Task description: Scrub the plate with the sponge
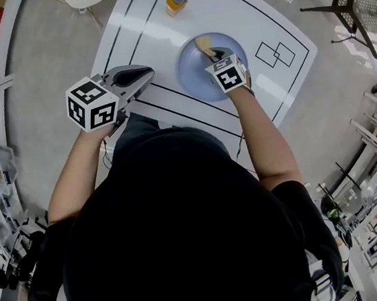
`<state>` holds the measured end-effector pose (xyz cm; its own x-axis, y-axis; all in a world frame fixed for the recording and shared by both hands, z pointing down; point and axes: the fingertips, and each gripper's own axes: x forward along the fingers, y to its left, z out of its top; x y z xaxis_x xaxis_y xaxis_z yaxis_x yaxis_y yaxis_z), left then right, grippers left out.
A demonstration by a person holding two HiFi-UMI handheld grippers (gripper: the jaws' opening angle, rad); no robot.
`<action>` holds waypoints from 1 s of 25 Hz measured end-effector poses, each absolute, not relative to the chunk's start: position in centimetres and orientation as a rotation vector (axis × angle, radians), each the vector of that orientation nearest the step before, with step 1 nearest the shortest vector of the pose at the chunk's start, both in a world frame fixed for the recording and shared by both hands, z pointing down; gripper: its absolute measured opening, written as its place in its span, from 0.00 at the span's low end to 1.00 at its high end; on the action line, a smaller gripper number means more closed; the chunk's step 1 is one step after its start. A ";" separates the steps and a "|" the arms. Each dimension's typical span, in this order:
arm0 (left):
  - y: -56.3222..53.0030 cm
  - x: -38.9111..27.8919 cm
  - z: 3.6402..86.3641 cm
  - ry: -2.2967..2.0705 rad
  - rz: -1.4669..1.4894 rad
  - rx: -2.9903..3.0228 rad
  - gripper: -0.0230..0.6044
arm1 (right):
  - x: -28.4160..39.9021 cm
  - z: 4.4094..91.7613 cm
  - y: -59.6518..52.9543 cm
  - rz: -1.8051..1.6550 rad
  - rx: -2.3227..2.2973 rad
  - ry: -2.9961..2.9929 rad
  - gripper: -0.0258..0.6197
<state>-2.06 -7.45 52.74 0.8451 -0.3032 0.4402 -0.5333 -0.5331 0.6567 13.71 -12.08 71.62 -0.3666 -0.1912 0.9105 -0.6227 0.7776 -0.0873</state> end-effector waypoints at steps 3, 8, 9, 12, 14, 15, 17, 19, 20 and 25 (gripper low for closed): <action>-7.6 -1.8 52.7 -0.598 0.350 2.170 0.08 | 14.4 71.6 -12.5 0.532 0.645 -1.924 0.10; -7.9 -1.3 52.8 -0.584 0.356 2.172 0.08 | 15.9 71.6 -13.1 0.546 0.683 -1.908 0.10; -8.0 -1.2 52.8 -0.580 0.357 2.173 0.08 | 16.2 71.5 -13.2 0.550 0.694 -1.904 0.10; -8.0 -0.8 52.8 -0.569 0.360 2.177 0.08 | 17.2 71.4 -13.2 0.570 0.729 -1.887 0.10; -8.1 -0.6 52.8 -0.560 0.362 2.179 0.08 | 18.0 71.4 -13.2 0.586 0.752 -1.872 0.10; -8.1 -0.5 52.8 -0.556 0.364 2.179 0.08 | 18.4 71.5 -13.1 0.594 0.764 -1.865 0.10; -8.3 -0.3 52.8 -0.547 0.367 2.182 0.08 | 19.2 71.5 -13.1 0.608 0.785 -1.851 0.10; -8.3 -0.1 52.8 -0.539 0.370 2.184 0.08 | 19.9 71.6 -12.9 0.617 0.800 -1.837 0.10; -8.3 0.0 52.8 -0.535 0.372 2.185 0.08 | 20.2 71.6 -12.8 0.621 0.806 -1.829 0.10; -8.4 0.5 52.7 -0.516 0.379 2.192 0.08 | 21.8 71.6 -12.3 0.642 0.840 -1.790 0.10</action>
